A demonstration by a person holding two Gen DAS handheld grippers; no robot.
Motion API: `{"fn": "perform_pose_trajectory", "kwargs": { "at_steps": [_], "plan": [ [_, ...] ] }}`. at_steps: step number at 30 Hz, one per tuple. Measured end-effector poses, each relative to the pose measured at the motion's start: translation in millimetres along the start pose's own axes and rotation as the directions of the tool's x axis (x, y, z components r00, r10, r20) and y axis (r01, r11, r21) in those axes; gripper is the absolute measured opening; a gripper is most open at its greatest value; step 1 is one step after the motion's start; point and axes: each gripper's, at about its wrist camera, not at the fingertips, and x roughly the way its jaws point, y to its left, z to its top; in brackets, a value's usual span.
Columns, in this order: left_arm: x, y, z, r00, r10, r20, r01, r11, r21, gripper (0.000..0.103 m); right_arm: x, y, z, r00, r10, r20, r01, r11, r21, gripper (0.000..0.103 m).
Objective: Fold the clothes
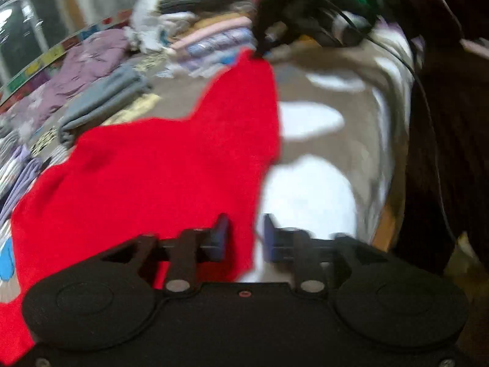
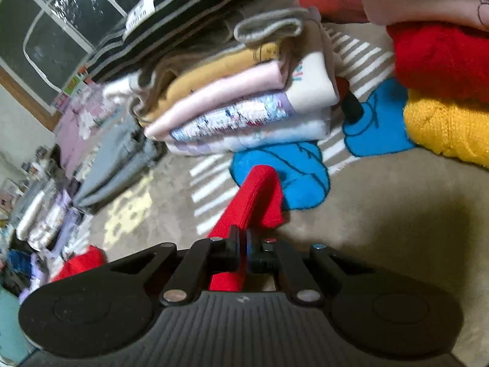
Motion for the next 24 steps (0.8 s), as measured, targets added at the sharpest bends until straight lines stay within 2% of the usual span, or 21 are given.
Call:
{"fn": "perform_pose_trajectory", "kwargs": {
  "at_steps": [3,4,6,8,10,12,13,15,16,19,24],
  "plan": [
    [-13.8,-14.2,2.7,0.997,0.043,0.063,-0.046,0.997,0.056,0.039,-3.0,-5.2,-3.5,1.0,-0.015,0.021,0.015,1.0,0.015,0.017],
    [-17.2,-18.3,6.7,0.993,0.065,0.101,-0.072,0.995,0.071,0.043,-5.1,-8.2,-4.6,1.0,-0.012,0.027,0.011,1.0,0.025,0.021],
    [-17.1,-31.4,12.4,0.977,0.13,0.169,-0.152,0.981,0.124,0.043,-8.7,-13.9,-6.5,0.999,-0.007,0.04,0.005,0.999,0.041,0.029],
    [-11.1,-52.1,14.8,0.956,0.198,0.216,-0.247,0.941,0.232,0.043,-12.0,-19.8,-8.2,0.998,-0.002,0.055,-0.001,0.998,0.057,0.032],
    [3.3,-67.2,12.5,0.942,0.243,0.232,-0.314,0.882,0.351,0.042,-12.8,-26.7,-9.4,0.998,0.019,0.066,-0.025,0.995,0.1,0.035],
    [21.9,-75.9,9.8,0.933,0.278,0.227,-0.354,0.819,0.452,0.037,-12.8,-31.8,-10.2,0.996,0.039,0.076,-0.049,0.99,0.133,0.036],
    [28.5,-77.2,8.5,0.931,0.29,0.22,-0.362,0.8,0.479,0.037,-12.3,-32.9,-10.4,0.996,0.047,0.081,-0.059,0.988,0.143,0.039],
    [39.1,-76.3,7.2,0.931,0.306,0.198,-0.365,0.783,0.503,0.035,-10.3,-34.3,-9.7,0.994,0.067,0.092,-0.081,0.984,0.16,0.045],
    [45.8,-75.1,7.6,0.932,0.311,0.185,-0.361,0.783,0.507,0.033,-8.6,-34.2,-8.7,0.992,0.078,0.098,-0.094,0.981,0.167,0.049],
    [54.7,-73.3,7.4,0.941,0.293,0.169,-0.338,0.799,0.498,0.013,-2.6,-36.7,-5.3,0.987,0.108,0.117,-0.128,0.974,0.185,0.052],
    [44.0,-54.8,17.7,0.957,0.232,0.172,-0.282,0.88,0.382,0.01,10.6,-40.8,-1.5,0.977,0.162,0.14,-0.188,0.961,0.202,0.052]
  ]
}}
